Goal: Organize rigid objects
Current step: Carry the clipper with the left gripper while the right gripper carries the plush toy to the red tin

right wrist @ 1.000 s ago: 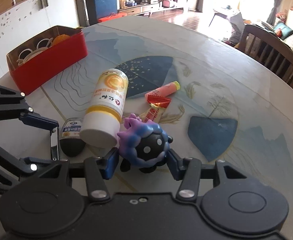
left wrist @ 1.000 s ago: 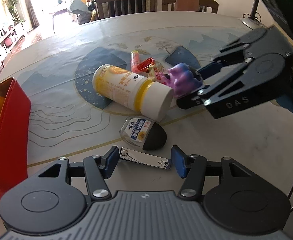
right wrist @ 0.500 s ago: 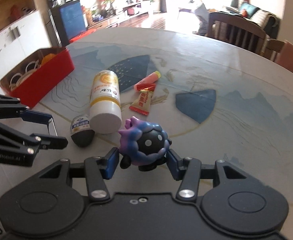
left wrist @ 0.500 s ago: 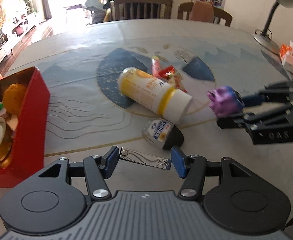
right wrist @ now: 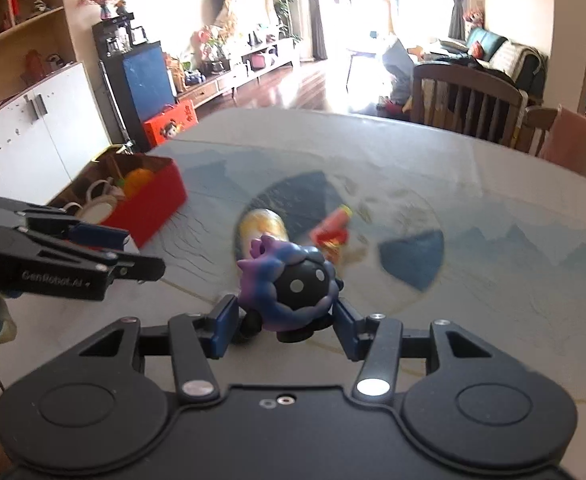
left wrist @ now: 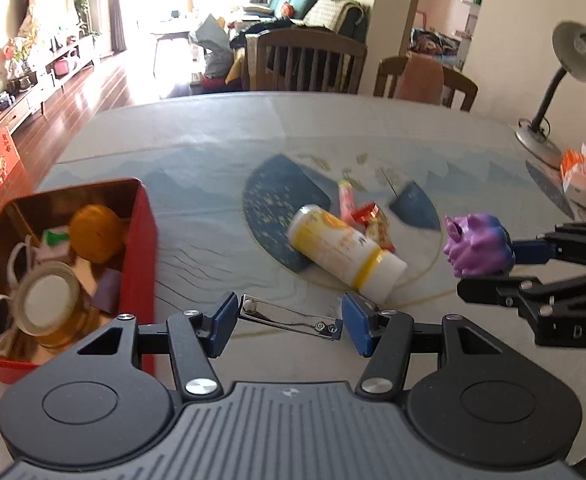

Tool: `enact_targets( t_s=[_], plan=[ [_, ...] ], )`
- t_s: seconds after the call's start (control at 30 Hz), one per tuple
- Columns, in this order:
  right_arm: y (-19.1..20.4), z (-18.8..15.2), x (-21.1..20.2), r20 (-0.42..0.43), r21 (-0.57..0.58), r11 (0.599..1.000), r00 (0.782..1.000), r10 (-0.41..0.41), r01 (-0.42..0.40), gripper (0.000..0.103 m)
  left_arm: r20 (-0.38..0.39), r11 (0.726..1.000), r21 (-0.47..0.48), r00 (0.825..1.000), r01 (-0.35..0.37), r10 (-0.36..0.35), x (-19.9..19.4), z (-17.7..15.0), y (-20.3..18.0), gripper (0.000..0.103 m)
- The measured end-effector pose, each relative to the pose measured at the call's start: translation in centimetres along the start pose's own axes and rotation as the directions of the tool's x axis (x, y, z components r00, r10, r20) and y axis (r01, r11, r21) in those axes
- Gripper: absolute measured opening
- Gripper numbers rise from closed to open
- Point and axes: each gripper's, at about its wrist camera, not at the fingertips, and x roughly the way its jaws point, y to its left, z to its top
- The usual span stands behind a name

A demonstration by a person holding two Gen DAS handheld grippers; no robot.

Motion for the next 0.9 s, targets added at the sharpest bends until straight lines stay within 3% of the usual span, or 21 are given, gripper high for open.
enact_targets(
  t_s=[0.47, 0.67, 0.9],
  plan=[
    [8.6, 4.3, 2.3, 0.035, -0.072, 0.996, 0.998, 0.052, -0.050, 0.051, 0.073, 0.994, -0.072, 0.994, -0.082, 0.087, -2.9, 2.7, 9.0, 0.057],
    [12.6, 6.3, 4.4, 0.022, -0.120, 0.990, 0.996, 0.081, -0.077, 0.051, 0.070, 0.988, -0.113, 0.991, -0.109, 0.117, -2.5, 4.4, 13.8, 0.057],
    [16.5, 7.8, 7.2, -0.023, -0.142, 0.986, 0.996, 0.085, -0.087, 0.051, 0.057, 0.989, -0.089, 0.990, -0.120, 0.126, -0.8, 6.0, 17.8, 0.057]
  ],
)
